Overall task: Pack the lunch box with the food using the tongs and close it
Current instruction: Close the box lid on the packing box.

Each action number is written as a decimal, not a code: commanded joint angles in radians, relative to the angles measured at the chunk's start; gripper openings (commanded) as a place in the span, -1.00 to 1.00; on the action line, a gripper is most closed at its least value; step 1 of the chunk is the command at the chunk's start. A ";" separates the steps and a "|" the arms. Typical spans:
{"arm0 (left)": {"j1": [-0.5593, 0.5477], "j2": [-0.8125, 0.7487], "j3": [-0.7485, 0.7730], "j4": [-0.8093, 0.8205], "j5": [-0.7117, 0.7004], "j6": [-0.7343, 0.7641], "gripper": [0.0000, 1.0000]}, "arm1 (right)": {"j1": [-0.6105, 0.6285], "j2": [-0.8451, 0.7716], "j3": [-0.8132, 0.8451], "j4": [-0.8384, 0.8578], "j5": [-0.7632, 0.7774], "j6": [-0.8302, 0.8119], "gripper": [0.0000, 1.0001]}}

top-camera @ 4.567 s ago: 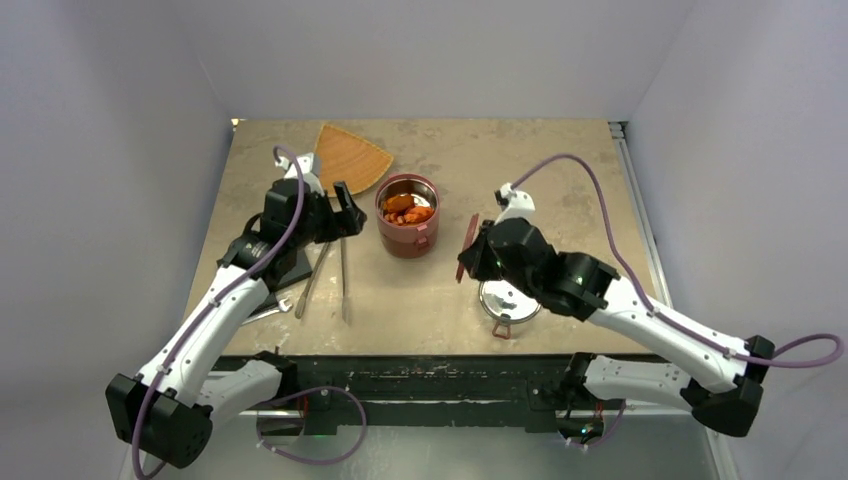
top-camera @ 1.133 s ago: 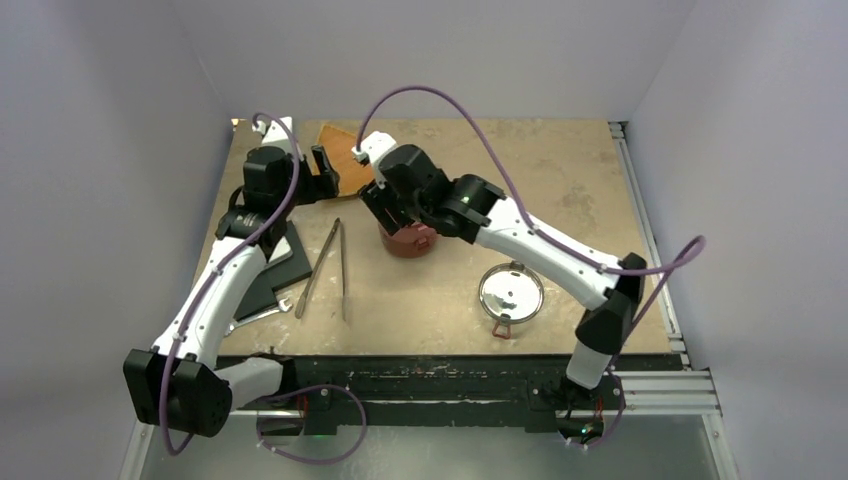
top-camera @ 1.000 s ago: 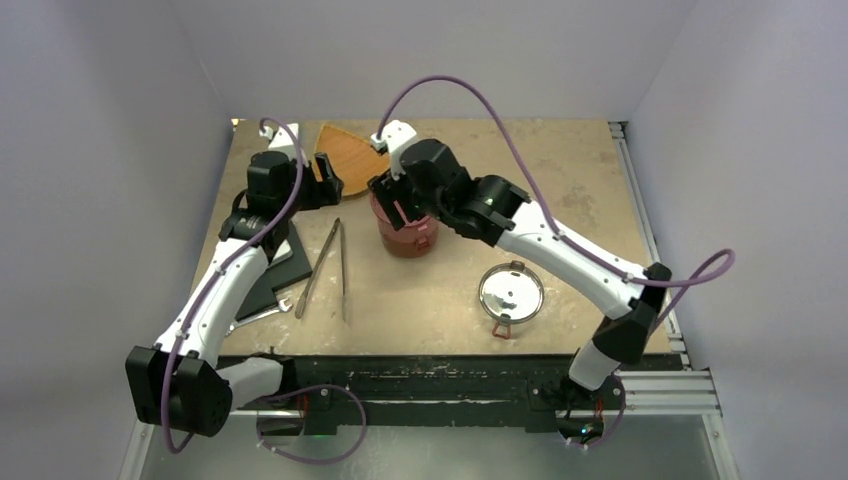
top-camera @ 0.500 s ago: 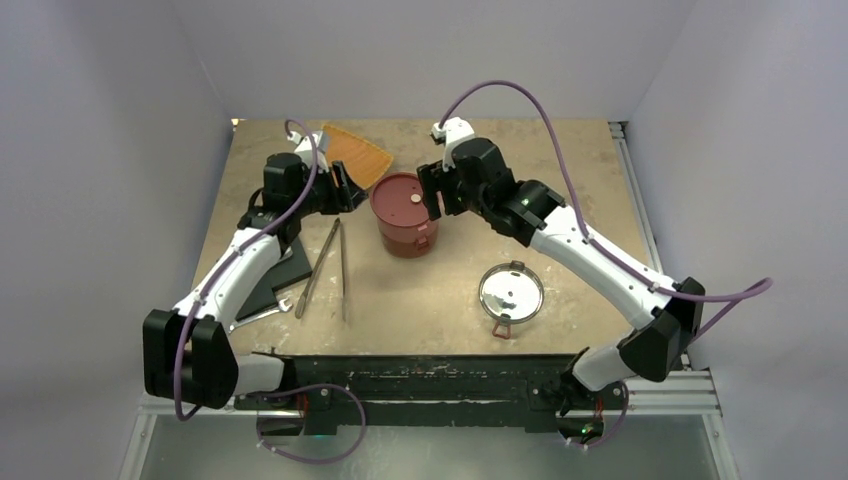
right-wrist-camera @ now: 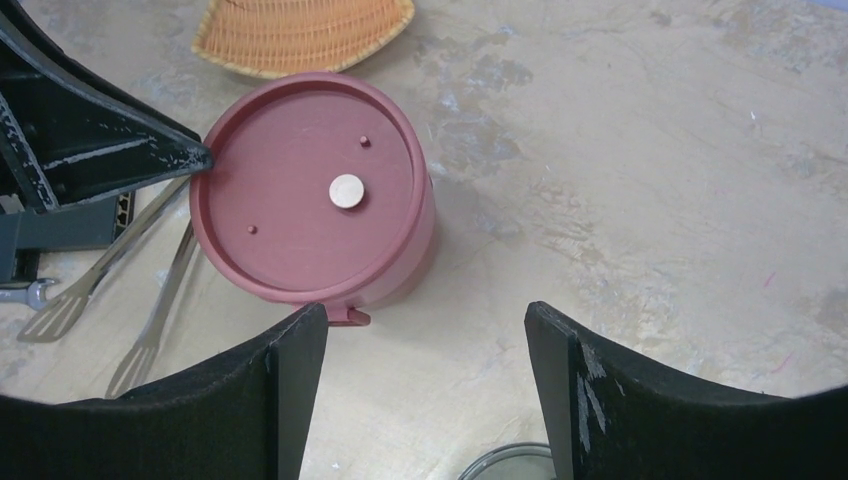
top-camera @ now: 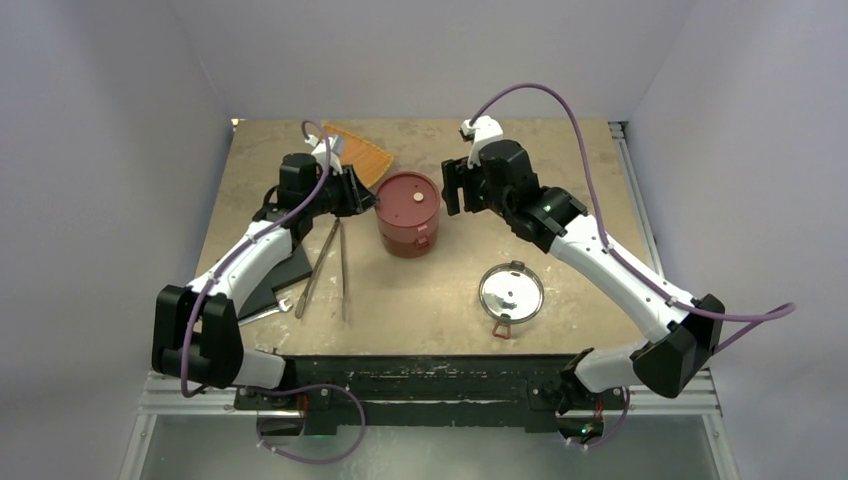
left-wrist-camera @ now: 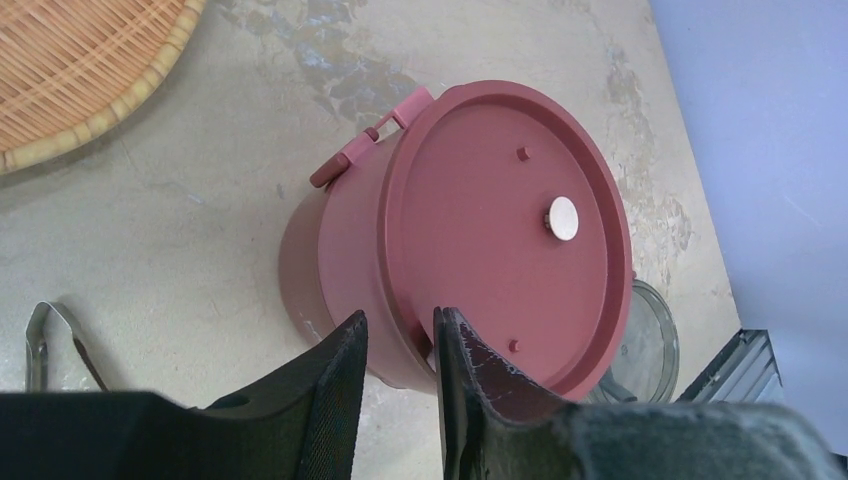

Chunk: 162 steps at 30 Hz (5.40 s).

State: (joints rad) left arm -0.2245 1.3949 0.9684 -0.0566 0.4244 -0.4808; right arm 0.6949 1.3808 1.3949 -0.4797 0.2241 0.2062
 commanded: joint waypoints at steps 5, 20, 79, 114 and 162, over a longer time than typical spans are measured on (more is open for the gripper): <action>-0.010 0.021 0.023 0.041 0.023 -0.013 -0.41 | -0.016 -0.040 -0.041 0.054 -0.013 0.014 0.50; -0.032 0.044 0.103 -0.012 -0.012 0.064 0.18 | -0.037 0.100 0.017 0.114 -0.147 0.087 0.57; -0.377 -0.066 -0.016 -0.138 -0.029 -0.047 -0.07 | -0.112 0.388 -0.042 0.372 -0.711 -0.286 0.04; -0.377 -0.150 0.167 -0.460 -0.539 0.150 0.51 | -0.092 0.110 -0.096 0.158 -0.250 0.018 0.75; -0.366 -0.067 -0.054 -0.343 -0.615 0.018 0.57 | 0.087 0.151 -0.353 0.177 -0.121 0.334 0.71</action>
State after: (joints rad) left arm -0.5983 1.2839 0.9188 -0.2295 -0.1638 -0.4976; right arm 0.7712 1.4979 1.0485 -0.0929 0.1024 0.5686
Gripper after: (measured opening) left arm 0.767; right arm 0.852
